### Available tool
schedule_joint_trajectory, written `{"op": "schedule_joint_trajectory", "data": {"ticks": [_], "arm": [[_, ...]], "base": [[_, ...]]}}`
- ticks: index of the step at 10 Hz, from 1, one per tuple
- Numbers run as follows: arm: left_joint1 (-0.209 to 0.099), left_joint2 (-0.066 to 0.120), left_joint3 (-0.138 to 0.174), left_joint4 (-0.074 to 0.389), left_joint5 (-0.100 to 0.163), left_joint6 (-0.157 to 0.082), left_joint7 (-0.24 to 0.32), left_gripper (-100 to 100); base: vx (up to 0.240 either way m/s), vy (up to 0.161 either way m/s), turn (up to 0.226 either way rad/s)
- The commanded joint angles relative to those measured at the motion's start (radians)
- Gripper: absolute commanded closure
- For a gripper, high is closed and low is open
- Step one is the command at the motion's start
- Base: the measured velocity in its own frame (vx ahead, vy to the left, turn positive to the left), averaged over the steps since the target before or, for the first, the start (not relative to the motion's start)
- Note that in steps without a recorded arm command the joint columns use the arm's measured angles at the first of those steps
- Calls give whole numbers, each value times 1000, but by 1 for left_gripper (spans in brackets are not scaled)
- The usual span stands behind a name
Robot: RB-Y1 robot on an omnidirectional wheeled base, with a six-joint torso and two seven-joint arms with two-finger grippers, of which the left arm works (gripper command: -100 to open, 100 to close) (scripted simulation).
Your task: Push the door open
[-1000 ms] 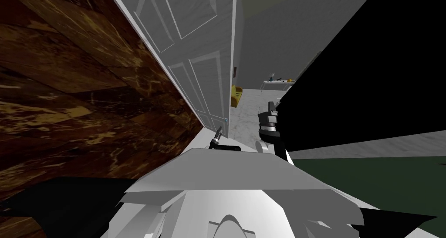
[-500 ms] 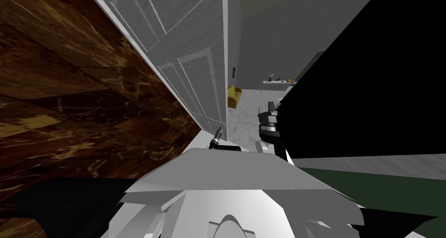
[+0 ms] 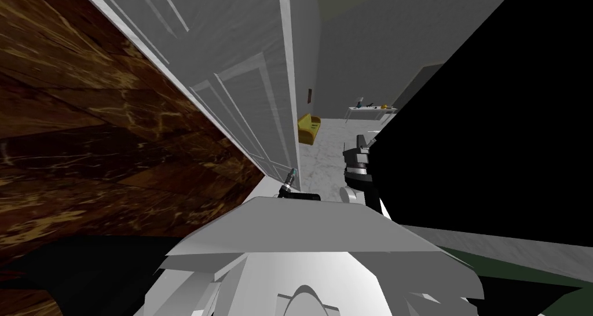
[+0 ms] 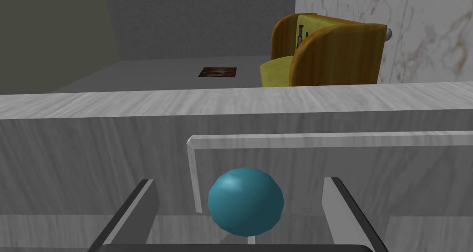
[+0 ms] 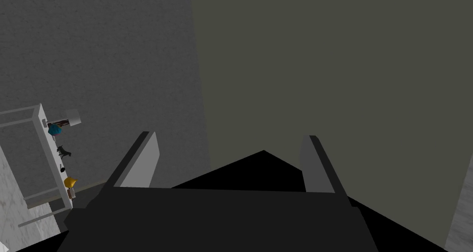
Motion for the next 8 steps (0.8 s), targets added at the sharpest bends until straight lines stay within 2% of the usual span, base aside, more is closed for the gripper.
{"op": "schedule_joint_trajectory", "data": {"ticks": [1,6,8], "arm": [[0,0,0,0,0,1,0,100],[0,0,0,0,0,1,0,100],[-6,8,19,8,7,7,-6,100]], "base": [[-14,3,-3],[-11,4,-2],[107,-55,33]]}}
